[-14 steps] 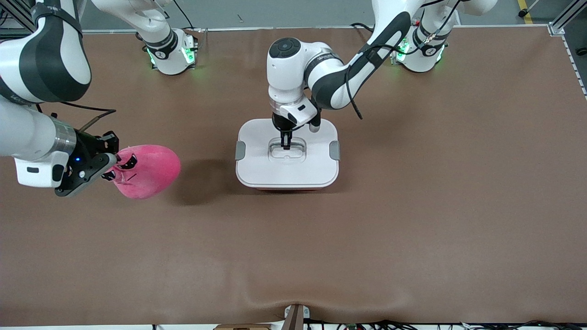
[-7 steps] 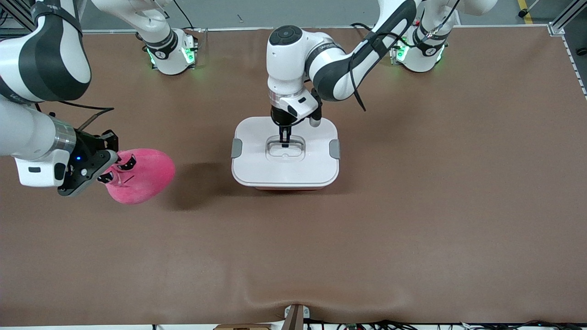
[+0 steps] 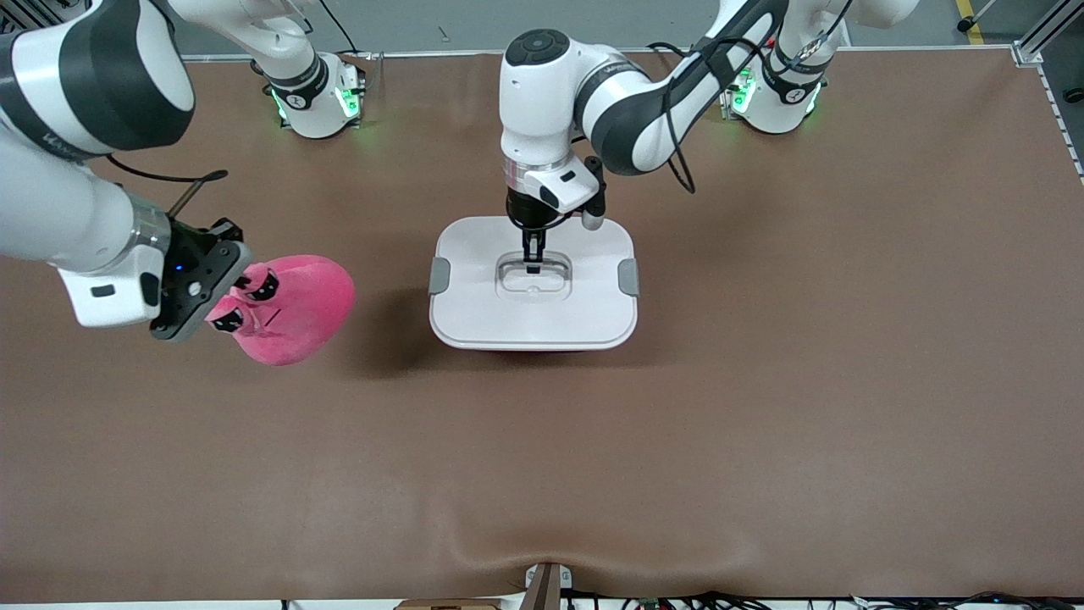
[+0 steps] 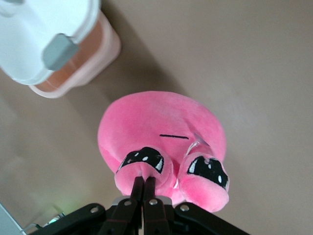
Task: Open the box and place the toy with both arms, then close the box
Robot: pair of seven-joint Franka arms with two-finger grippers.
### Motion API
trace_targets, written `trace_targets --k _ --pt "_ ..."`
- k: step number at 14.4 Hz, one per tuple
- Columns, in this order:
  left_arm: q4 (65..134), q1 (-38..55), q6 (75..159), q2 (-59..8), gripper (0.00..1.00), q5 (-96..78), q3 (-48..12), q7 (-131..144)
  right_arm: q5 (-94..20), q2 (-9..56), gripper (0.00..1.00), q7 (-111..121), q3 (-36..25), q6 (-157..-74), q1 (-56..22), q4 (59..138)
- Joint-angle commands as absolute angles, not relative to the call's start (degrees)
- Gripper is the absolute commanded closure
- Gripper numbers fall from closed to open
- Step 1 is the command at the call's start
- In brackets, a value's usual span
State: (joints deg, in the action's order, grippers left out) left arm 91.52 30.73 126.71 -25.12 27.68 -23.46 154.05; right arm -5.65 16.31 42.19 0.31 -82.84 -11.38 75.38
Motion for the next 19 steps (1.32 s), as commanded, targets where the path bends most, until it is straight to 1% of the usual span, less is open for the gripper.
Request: trace_targets --k 1,4,6,7,9,11,12,15,19 --pt "91.85 27.26 124.2 -21.98 1.0 24.1 -23.64 147.07 -8.17 14.85 1.0 44.38 1.4 -82.09 -11.95 75.23" --pt "89.22 24.44 123.84 -21.27 1.0 20.66 -23.38 138.8 -7.74 14.94 1.0 46.49 7.45 -82.61 -12.56 75.23" --pt "88.42 21.2 122.7 -21.27 1.0 20.13 -23.64 133.36 -7.56 15.2 1.0 47.37 9.84 -84.1 -14.4 75.5" --pt "87.55 20.05 122.61 -21.27 1.0 19.08 -23.64 130.55 -7.3 15.29 1.0 49.46 10.19 -85.33 -16.5 75.59" --pt "85.26 16.54 122.43 -21.88 1.0 15.23 -23.47 123.96 -2.31 15.38 1.0 51.94 10.2 -88.05 -23.08 76.11" --pt "84.99 13.38 122.43 -21.97 1.0 12.84 -23.38 117.98 1.56 15.47 1.0 51.94 10.2 -89.29 -28.97 76.38" --pt "84.99 11.88 122.34 -21.97 1.0 12.48 -23.38 115.17 2.97 15.64 1.0 52.03 10.2 -89.64 -30.66 76.64" --pt "84.9 8.19 120.76 -22.58 1.0 11.43 -23.29 106.99 3.95 16.0 1.0 56.32 10.2 -92.18 -33.13 78.74" --pt "84.99 4.23 119.37 -23.73 1.0 9.75 -23.12 97.23 3.96 18.36 1.0 64.32 10.2 -98.25 -32.61 80.68"
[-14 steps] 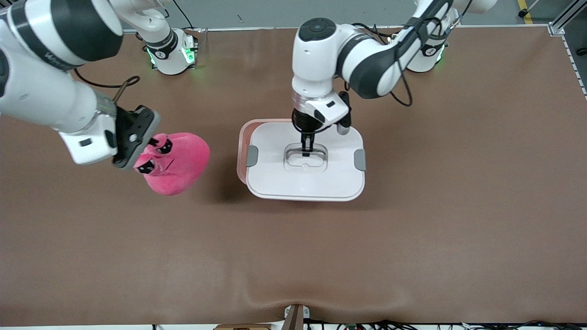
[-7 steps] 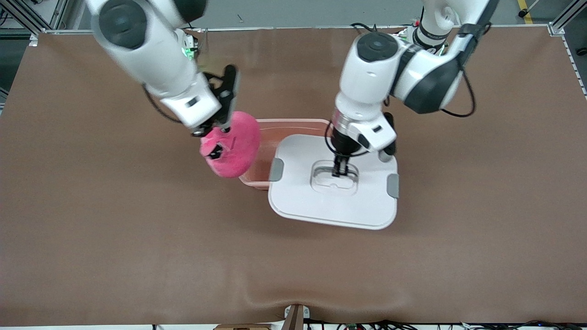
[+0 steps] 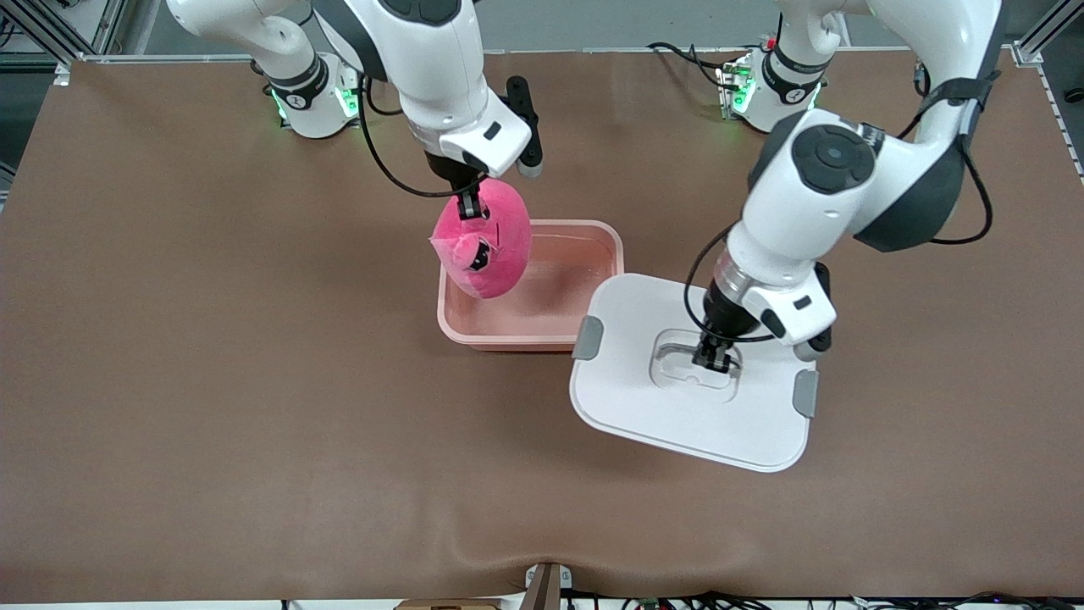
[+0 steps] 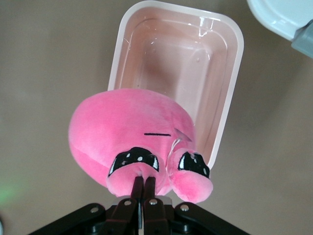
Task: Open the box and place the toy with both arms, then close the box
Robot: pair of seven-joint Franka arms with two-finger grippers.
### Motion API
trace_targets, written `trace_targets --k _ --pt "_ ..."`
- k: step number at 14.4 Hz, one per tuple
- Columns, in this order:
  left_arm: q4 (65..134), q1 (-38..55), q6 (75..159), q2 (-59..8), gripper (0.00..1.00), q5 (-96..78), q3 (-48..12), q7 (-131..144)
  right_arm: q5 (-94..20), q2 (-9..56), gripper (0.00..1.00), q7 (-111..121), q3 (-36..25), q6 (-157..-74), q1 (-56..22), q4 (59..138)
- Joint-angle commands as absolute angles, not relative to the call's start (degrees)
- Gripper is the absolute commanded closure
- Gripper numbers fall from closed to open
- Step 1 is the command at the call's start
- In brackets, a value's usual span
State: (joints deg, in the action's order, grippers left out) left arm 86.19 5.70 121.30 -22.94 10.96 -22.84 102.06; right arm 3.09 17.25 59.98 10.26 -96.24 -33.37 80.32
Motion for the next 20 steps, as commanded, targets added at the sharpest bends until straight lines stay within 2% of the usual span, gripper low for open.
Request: trace_targets --k 1,6,14,20 --pt "84.99 3.35 118.31 -23.9 1.0 9.67 -23.12 94.07 3.96 18.72 1.0 65.38 10.2 -98.52 -32.52 80.68" --pt "85.86 0.88 114.7 -25.4 1.0 9.49 -23.03 85.35 5.62 19.51 1.0 69.25 10.11 -100.19 -32.52 81.65" --pt "88.68 1.58 114.35 -24.79 1.0 9.49 -23.73 87.53 5.54 18.98 1.0 75.32 9.93 -99.84 -30.32 82.27" --pt "87.8 0.97 111.71 -23.82 1.0 9.4 -28.64 92.62 5.27 18.2 1.0 75.5 10.02 -99.58 -30.32 82.18"
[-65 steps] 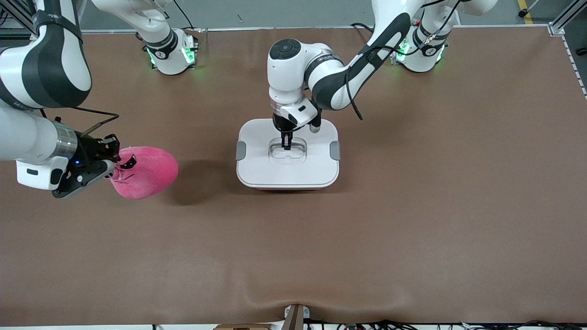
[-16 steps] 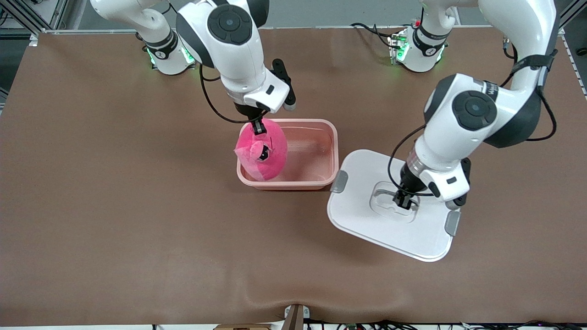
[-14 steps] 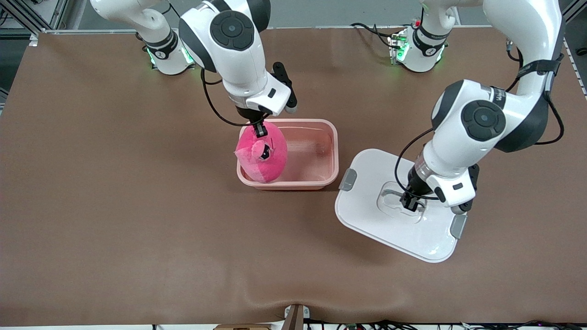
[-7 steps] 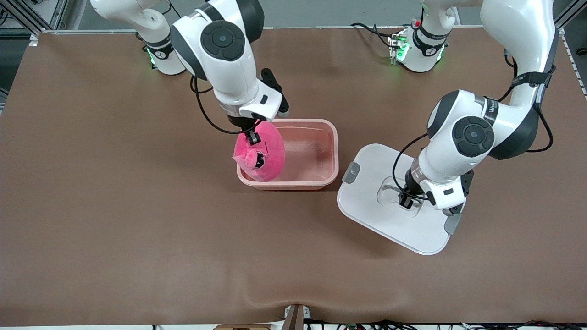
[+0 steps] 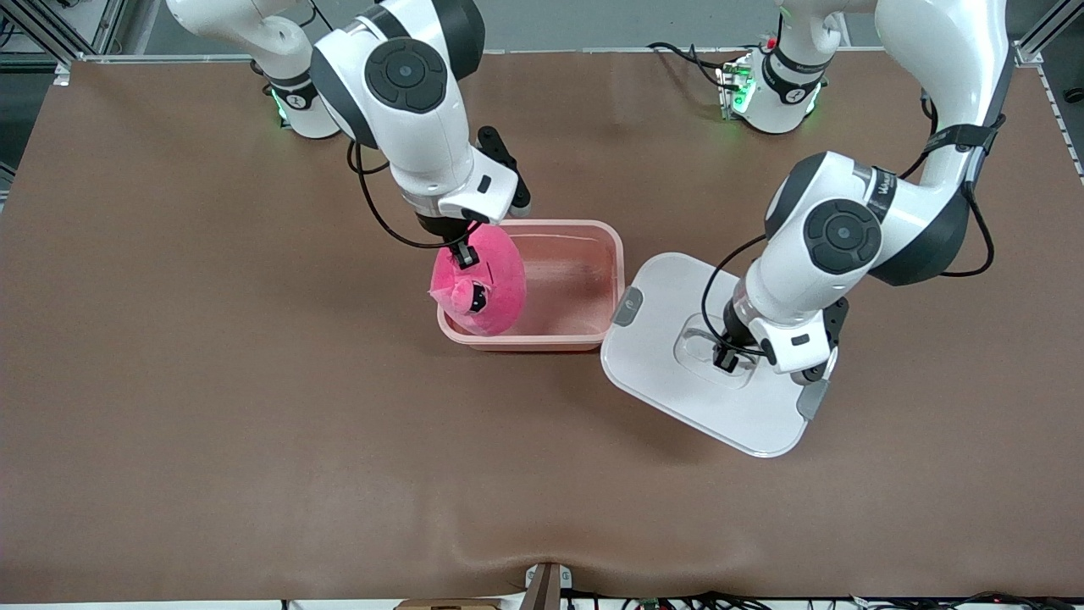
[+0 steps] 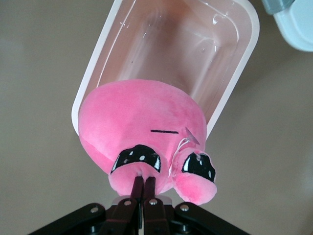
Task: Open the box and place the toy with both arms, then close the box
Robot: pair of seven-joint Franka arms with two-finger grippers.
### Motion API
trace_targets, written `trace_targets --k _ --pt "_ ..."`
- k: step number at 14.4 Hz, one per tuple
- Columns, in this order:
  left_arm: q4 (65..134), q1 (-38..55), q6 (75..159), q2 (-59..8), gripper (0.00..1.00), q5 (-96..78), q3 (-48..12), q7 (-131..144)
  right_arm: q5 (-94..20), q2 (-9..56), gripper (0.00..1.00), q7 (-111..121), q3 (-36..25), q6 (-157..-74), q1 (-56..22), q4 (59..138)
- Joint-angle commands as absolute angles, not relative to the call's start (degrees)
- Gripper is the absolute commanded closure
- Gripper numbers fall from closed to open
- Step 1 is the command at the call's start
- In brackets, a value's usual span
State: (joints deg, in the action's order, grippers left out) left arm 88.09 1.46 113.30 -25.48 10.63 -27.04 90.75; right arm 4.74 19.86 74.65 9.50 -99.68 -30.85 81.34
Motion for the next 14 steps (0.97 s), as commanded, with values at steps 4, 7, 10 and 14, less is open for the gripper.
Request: trace_targets --k 4,7,10,14 --pt "88.15 0.97 110.92 -23.29 1.0 9.4 -28.83 93.69 5.19 17.84 1.0 75.5 10.02 -99.4 -30.32 82.18" --pt "88.16 0.79 108.99 -22.94 1.0 9.4 -28.83 92.81 5.19 18.02 1.0 75.76 9.93 -99.4 -30.32 82.27" --pt "88.42 0.79 108.9 -23.03 1.0 9.4 -28.83 92.81 5.19 18.02 1.0 75.85 9.93 -99.32 -30.32 82.27" --pt "88.33 0.88 108.9 -22.94 1.0 9.4 -28.83 93.51 5.54 18.37 0.0 75.94 9.84 -99.32 -30.5 82.27"
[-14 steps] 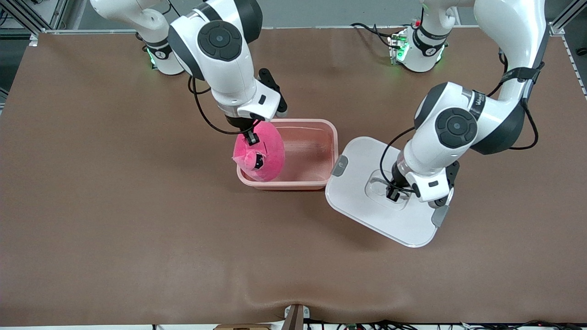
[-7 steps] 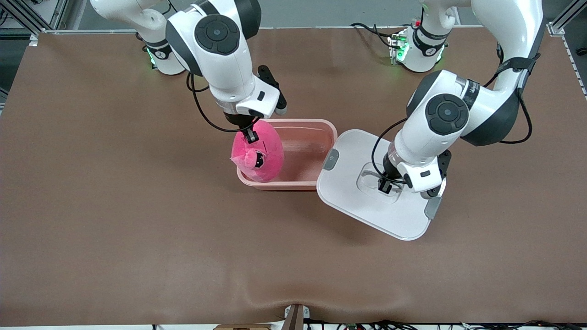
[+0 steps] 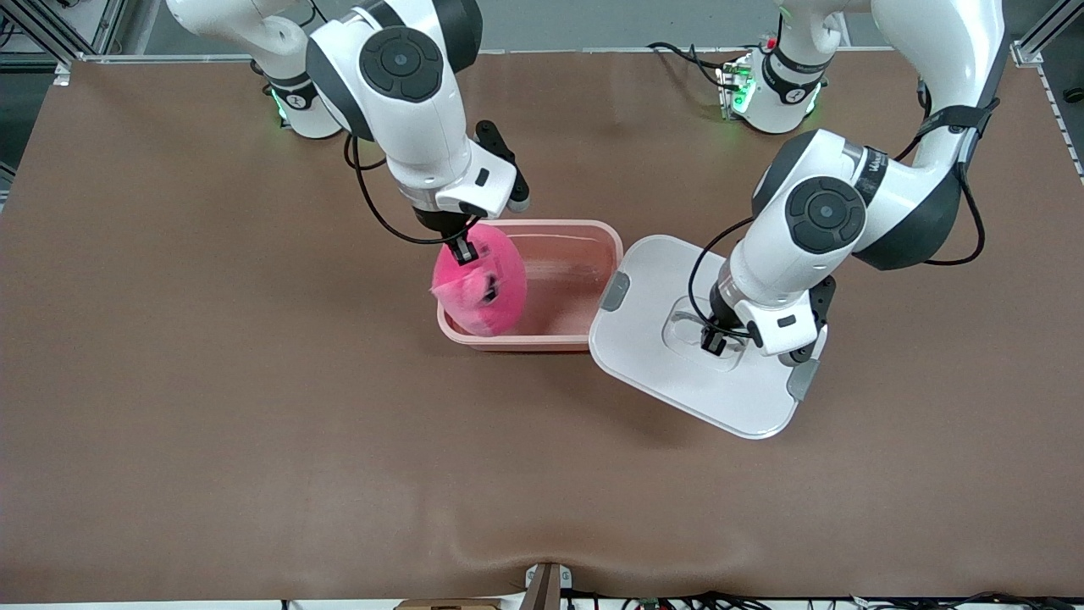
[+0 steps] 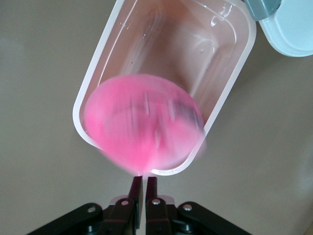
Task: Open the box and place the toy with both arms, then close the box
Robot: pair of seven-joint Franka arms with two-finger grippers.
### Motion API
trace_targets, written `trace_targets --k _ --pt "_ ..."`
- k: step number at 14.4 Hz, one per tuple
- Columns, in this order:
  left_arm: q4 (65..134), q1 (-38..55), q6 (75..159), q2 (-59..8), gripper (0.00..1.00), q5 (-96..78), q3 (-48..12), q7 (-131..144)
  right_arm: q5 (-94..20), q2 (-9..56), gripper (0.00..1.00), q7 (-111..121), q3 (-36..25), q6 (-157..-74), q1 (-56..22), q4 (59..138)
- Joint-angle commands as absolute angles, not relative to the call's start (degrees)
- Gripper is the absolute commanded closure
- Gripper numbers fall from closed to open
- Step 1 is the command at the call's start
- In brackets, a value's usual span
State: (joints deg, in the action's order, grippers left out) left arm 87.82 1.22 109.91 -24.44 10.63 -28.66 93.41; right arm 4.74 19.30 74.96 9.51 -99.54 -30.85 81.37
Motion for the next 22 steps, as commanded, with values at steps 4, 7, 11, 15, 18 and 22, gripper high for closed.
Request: trace_targets --k 4,7,11,15,18,22 --pt "88.42 1.05 107.76 -22.67 1.0 9.4 -28.92 93.87 5.54 18.2 0.0 76.47 9.67 -99.32 -29.63 82.0" --pt "88.33 1.32 106.53 -22.59 1.0 9.4 -29.61 94.74 5.19 17.67 0.0 74.98 9.67 -96.78 -25.85 81.91" --pt "88.42 1.32 105.64 -22.59 1.0 9.4 -29.79 94.75 5.18 16.44 0.0 74.36 9.67 -95.01 -16.28 81.91" --pt "88.42 1.32 104.42 -22.68 1.0 9.4 -29.79 93.7 5.36 14.24 0.0 74.27 9.67 -93.25 -8.19 81.83" --pt "88.33 1.41 104.06 -22.68 1.0 9.49 -29.8 93.6 4.92 13.89 0.0 71.04 9.75 -92.99 -3.62 82.0" --pt "88.33 1.49 104.06 -22.85 1.0 9.49 -29.88 93.6 4.75 11.96 0.0 60.68 9.49 -92.2 -2.29 82.35"
